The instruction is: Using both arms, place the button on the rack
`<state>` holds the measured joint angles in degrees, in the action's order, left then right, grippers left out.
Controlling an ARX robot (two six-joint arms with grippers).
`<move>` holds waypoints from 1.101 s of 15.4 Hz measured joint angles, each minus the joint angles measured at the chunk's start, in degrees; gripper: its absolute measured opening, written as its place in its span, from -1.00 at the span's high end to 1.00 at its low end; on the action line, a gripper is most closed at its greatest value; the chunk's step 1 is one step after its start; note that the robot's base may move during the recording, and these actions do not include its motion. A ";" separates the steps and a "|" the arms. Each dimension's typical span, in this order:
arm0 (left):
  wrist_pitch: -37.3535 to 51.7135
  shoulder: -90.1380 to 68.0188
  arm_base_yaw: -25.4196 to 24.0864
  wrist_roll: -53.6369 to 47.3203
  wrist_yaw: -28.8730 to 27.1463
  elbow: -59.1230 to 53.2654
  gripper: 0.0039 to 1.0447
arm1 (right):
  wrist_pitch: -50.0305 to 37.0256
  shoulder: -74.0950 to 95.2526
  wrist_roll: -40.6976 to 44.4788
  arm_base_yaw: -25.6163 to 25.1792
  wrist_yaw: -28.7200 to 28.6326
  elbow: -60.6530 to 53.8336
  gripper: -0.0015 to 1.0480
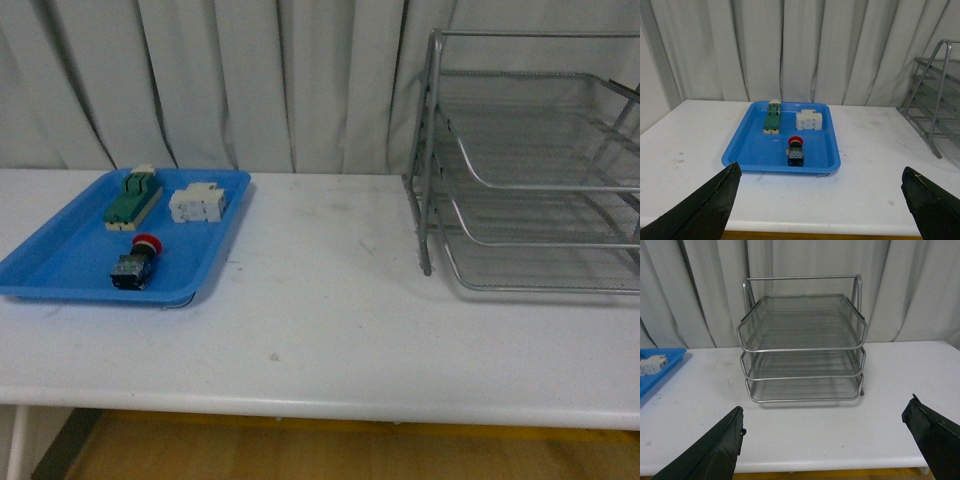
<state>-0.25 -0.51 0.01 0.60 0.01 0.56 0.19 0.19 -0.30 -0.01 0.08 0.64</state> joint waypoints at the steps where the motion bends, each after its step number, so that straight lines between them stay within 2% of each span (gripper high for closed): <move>1: 0.00 0.00 0.00 0.00 0.00 0.00 -0.88 | 0.00 0.00 0.00 0.00 0.00 0.00 -0.87; 17: 0.00 0.00 0.00 0.00 0.00 0.00 -0.88 | 0.00 0.00 0.00 0.00 0.00 0.00 -0.87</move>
<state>-0.25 -0.51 0.01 0.60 0.01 0.56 0.19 0.19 -0.30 -0.01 0.08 0.64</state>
